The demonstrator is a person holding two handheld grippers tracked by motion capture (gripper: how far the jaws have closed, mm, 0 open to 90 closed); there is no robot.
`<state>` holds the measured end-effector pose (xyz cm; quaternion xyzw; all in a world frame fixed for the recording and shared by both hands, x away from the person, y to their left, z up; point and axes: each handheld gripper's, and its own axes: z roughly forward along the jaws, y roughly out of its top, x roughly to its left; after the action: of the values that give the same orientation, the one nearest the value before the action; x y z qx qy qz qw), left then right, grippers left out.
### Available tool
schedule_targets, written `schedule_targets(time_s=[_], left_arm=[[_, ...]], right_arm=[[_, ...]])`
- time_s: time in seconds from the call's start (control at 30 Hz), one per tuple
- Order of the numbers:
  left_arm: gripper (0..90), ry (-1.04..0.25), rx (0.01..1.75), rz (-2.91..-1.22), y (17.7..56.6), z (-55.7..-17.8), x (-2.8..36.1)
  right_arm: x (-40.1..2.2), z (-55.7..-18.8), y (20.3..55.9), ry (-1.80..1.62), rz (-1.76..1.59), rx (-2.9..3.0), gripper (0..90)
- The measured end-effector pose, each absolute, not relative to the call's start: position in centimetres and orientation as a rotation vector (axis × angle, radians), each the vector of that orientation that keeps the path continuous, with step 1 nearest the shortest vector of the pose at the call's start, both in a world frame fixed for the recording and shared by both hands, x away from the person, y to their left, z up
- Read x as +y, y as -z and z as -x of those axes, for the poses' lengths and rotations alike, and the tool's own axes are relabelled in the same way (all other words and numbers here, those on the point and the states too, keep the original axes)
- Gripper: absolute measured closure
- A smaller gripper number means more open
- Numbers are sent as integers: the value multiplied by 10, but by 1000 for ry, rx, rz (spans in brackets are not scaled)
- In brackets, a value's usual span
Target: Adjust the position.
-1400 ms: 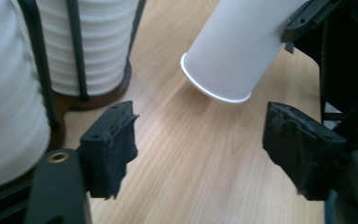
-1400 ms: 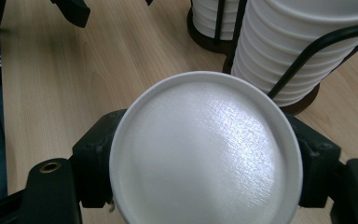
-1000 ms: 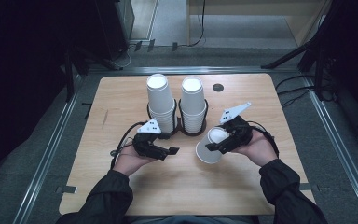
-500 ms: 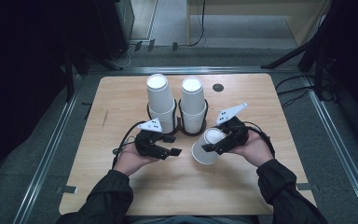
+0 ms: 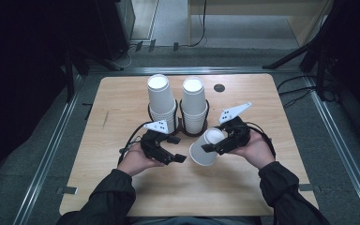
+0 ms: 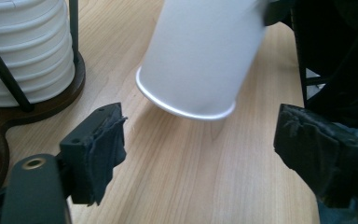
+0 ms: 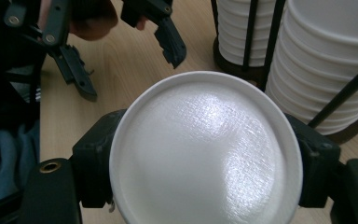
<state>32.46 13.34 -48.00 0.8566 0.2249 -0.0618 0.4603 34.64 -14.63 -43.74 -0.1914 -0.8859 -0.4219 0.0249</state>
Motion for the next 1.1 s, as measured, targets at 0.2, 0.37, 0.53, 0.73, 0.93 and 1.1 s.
schedule_targets(time_s=[0.2, 0.37, 0.53, 0.73, 0.93, 1.1], left_arm=[[131, 180, 504, -2132, 484, -327, 125], [106, 186, 485, -2150, 487, -328, 115], [87, 161, 433, -2186, 490, -328, 101], [71, 187, 415, -2177, 492, -327, 94], [51, 201, 419, -2160, 493, -326, 91], [32, 202, 395, -2157, 493, -324, 89]], right_arm=[[-143, -341, 435, 1307, 588, -2747, 249], [-140, -337, 432, 1338, 574, -2712, 250], [-136, -335, 430, 1361, 571, -2671, 252], [-129, -333, 429, 1372, 558, -2668, 254], [-125, -330, 426, 1400, 537, -2662, 257], [-125, -329, 420, 1447, 527, -2628, 257]])
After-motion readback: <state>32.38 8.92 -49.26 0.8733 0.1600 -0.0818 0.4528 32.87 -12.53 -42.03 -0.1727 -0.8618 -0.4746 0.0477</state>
